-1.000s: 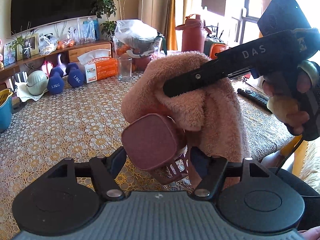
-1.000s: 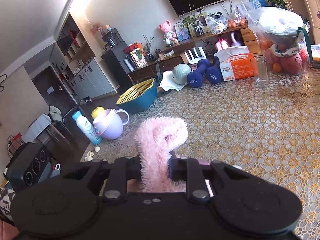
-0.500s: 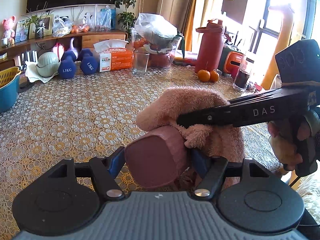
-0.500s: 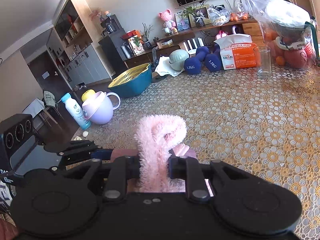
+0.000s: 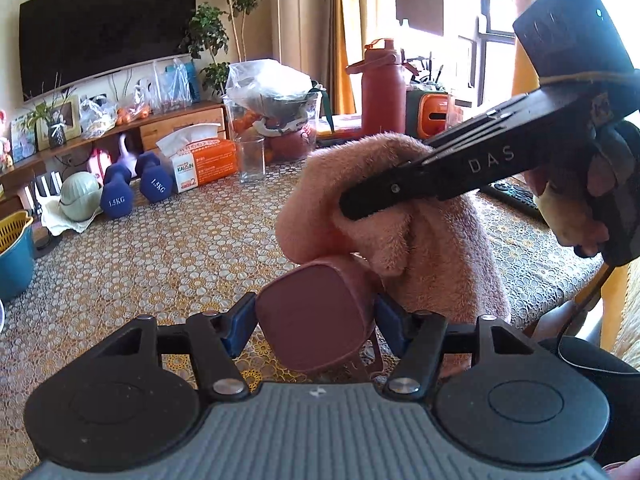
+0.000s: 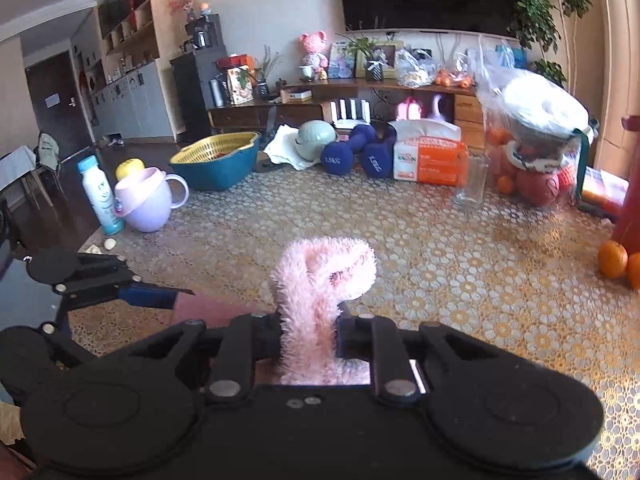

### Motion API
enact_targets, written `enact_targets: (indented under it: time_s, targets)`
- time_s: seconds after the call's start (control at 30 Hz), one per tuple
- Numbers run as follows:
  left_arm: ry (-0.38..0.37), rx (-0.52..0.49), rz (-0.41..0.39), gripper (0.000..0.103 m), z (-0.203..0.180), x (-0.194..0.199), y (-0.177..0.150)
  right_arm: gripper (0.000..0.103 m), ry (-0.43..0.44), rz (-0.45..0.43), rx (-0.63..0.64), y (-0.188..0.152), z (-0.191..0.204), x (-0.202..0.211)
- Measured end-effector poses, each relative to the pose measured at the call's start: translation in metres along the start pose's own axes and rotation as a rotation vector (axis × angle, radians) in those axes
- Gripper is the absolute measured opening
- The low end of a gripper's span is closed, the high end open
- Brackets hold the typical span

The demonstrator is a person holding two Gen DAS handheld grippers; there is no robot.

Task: Clean container
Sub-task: 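Wipe the cup base and handle with the towel in the right gripper while the left gripper tilts the cup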

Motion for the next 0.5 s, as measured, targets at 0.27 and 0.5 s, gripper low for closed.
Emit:
enact_targets:
  time_s: [0.27, 0.5]
  targets:
    - [0.002, -0.055, -0.004, 0.061, -0.011, 0.000, 0.004, 0.019, 0.111, 0.015, 0.111, 0.012, 0.041, -0.001]
    - [-0.007, -0.058, -0.006, 0.061, -0.009, -0.001, 0.005, 0.019, 0.104, 0.042, 0.053, 0.007, 0.026, -0.016]
Point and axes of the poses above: each gripper's, at about its wrist camera, not at the fingertips, and x roughly against the way its jaws point, z to its left, y to its top, the point moved 9 cm from there along -x, roughly the way its jaws point, and after that the axes turned 8 degrees about -y, right-handed, at the moved point
